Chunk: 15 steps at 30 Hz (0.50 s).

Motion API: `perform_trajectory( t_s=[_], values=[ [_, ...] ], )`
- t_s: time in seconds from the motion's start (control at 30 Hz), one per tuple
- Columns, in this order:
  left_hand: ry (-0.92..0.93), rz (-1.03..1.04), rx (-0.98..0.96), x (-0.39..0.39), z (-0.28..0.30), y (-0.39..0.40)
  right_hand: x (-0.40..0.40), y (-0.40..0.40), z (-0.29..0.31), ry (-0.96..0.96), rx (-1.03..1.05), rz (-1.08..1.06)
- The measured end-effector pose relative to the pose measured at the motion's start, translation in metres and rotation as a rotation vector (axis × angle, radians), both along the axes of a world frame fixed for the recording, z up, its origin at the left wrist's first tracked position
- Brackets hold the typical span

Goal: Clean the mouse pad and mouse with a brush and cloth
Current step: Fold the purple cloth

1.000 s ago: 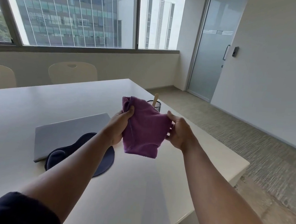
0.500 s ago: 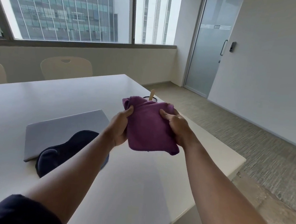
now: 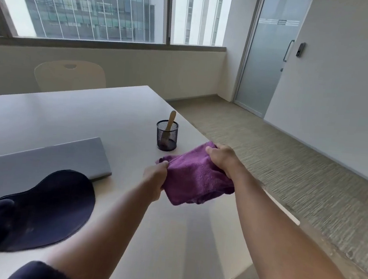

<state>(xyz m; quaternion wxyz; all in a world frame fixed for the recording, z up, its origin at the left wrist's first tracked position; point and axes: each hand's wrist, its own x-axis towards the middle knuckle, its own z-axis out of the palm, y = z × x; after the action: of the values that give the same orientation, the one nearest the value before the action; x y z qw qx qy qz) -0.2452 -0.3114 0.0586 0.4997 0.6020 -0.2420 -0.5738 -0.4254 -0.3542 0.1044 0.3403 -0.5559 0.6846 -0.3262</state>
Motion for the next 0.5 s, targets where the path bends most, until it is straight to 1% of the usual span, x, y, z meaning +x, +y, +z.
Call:
perform_trajectory(
  t_s=[0.07, 0.13, 0.2, 0.27, 0.33, 0.4, 0.43, 0.5],
  values=[
    [-0.102, 0.033, -0.034, -0.009, -0.010, -0.009, -0.008, -0.018, -0.008, 0.056, 0.035, 0.012],
    [-0.219, 0.055, -0.058, -0.015, -0.018, -0.016, -0.013, -0.034, -0.017, 0.036, 0.049, 0.045],
    [-0.412, 0.068, -0.044, -0.019, -0.023, -0.020, -0.014, -0.048, -0.026, 0.050, 0.034, 0.040],
    [-0.658, 0.068, -0.025, -0.021, -0.028, -0.023, -0.013, -0.057, -0.038, 0.164, -0.013, 0.001],
    [-0.954, 0.095, -0.054, -0.027, -0.028, -0.024, -0.007, -0.060, -0.049, 0.292, -0.132, -0.041],
    [-1.206, 0.113, -0.157, -0.037, -0.027, -0.026, 0.002, -0.059, -0.057, 0.382, -0.312, -0.009],
    [-1.278, 0.093, -0.221, -0.044, -0.028, -0.028, 0.006, -0.057, -0.061, 0.415, -0.391, 0.053],
    [-1.349, 0.000, -0.309, -0.057, -0.031, -0.035, 0.013, -0.056, -0.070, 0.441, -0.484, 0.232]
  ],
)
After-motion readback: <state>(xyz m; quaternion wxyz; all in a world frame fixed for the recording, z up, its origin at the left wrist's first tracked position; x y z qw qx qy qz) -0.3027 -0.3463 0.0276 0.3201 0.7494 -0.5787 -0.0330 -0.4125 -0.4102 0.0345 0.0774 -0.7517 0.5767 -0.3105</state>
